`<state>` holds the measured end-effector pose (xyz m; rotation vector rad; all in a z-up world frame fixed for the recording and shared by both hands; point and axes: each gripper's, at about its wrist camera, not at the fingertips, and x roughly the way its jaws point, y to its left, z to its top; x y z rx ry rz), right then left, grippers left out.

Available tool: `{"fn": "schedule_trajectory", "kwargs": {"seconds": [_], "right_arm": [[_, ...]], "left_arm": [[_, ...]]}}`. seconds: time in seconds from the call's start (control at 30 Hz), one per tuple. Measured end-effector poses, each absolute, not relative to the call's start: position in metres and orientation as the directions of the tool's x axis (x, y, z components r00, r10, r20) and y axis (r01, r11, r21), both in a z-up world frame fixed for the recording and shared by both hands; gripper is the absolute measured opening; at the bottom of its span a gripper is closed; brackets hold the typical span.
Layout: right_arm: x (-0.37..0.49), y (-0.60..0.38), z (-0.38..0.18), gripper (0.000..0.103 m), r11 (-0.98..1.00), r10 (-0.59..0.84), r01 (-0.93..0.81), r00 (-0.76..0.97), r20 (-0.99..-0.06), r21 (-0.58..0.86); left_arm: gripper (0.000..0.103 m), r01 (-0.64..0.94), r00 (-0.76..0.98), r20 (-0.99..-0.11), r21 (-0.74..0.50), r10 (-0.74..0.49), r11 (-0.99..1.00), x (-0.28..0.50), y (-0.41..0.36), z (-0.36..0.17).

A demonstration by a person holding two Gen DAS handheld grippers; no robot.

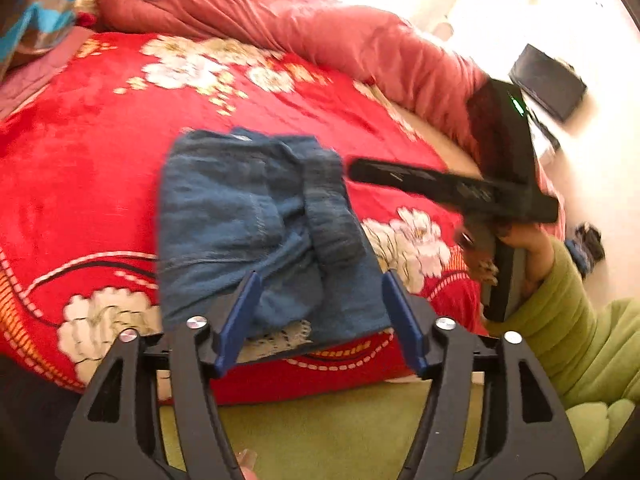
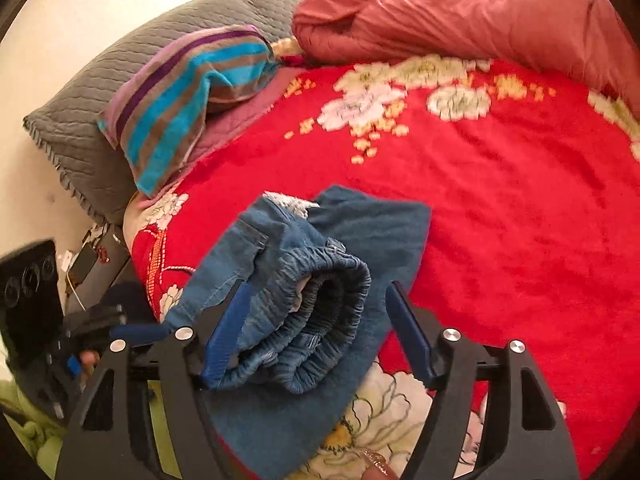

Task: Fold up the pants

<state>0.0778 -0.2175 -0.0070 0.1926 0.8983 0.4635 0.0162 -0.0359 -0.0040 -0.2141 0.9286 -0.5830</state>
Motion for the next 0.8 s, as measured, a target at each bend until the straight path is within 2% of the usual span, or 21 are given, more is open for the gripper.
{"fn": "schedule_trajectory", "kwargs": {"seconds": [0.2, 0.43, 0.47, 0.5, 0.53, 0.6, 0.67, 0.73, 0.8], "right_arm": [[0.049, -0.212, 0.012, 0.080, 0.889, 0.443, -0.378, 0.569, -0.693, 0.259], [0.012, -0.180, 0.022, 0.083, 0.848, 0.434, -0.519, 0.566, -0.701, 0.106], [0.008, -0.176, 0.022, 0.083, 0.838, 0.441, -0.537, 0.561, -0.701, 0.097], [0.004, -0.168, 0.021, 0.083, 0.820, 0.451, -0.567, 0.549, -0.704, 0.083], [0.000, -0.163, 0.020, 0.083, 0.806, 0.456, -0.587, 0.543, -0.705, 0.070], [-0.007, -0.149, 0.019, 0.083, 0.773, 0.479, -0.633, 0.526, -0.703, 0.053], [-0.008, -0.139, 0.015, 0.083, 0.747, 0.500, -0.661, 0.496, -0.710, 0.064], [-0.008, -0.127, 0.009, 0.080, 0.733, 0.494, -0.679, 0.484, -0.722, 0.046], [-0.007, -0.114, 0.004, 0.071, 0.718, 0.479, -0.696, 0.480, -0.735, 0.013]], "left_arm": [[0.071, 0.257, 0.536, -0.715, -0.369, -0.449, 0.893, 0.024, -0.006, 0.001], [0.071, 0.148, 0.571, -0.750, -0.307, -0.334, 0.940, 0.046, 0.019, 0.007], [0.067, 0.142, 0.569, -0.754, -0.303, -0.328, 0.942, 0.048, 0.021, 0.007], [0.056, 0.137, 0.563, -0.760, -0.303, -0.326, 0.943, 0.052, 0.022, 0.006], [0.051, 0.136, 0.554, -0.765, -0.306, -0.328, 0.942, 0.058, 0.021, 0.004], [0.032, 0.145, 0.540, -0.774, -0.301, -0.330, 0.943, 0.063, 0.018, 0.002], [0.021, 0.171, 0.523, -0.785, -0.286, -0.333, 0.943, 0.071, 0.010, 0.001], [0.018, 0.195, 0.507, -0.793, -0.277, -0.338, 0.941, 0.080, 0.002, 0.000], [0.018, 0.201, 0.485, -0.804, -0.280, -0.343, 0.939, 0.090, -0.002, -0.006]]}}
